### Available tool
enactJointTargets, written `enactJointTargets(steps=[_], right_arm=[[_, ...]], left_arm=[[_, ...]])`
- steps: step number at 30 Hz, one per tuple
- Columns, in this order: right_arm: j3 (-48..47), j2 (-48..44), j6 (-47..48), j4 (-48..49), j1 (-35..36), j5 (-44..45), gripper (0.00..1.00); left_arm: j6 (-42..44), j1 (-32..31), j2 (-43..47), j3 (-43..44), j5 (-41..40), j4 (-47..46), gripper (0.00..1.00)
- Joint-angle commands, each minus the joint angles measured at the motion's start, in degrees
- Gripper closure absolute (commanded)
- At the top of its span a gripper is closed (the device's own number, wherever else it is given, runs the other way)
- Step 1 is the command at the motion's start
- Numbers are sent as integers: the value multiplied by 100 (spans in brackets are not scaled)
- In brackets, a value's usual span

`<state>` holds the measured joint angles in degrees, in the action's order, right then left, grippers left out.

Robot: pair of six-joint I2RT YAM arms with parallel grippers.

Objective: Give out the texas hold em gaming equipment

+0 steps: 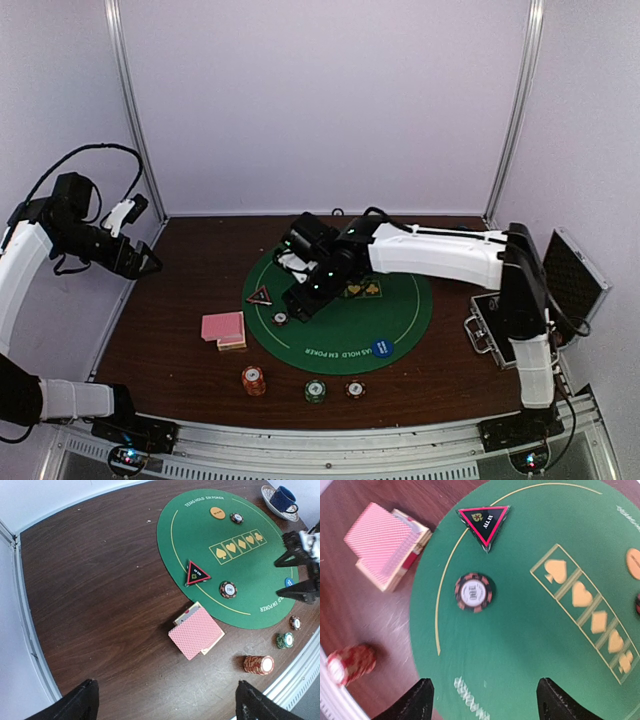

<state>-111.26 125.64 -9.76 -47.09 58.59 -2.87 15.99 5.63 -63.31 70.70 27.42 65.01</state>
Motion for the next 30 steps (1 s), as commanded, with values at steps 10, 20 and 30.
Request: enactJointTargets(steps=[10,20,30], right_arm=[[3488,-2489,-868,38,762,28,24],[4012,-2213,-1094,403,1139,-2,22],[4089,-1861,-1098,553,1282,172,21]], left_arm=[[50,15,-87,242,151,41,3],[36,10,-123,301,136,73,2],[35,11,-112,364,115,117,3]])
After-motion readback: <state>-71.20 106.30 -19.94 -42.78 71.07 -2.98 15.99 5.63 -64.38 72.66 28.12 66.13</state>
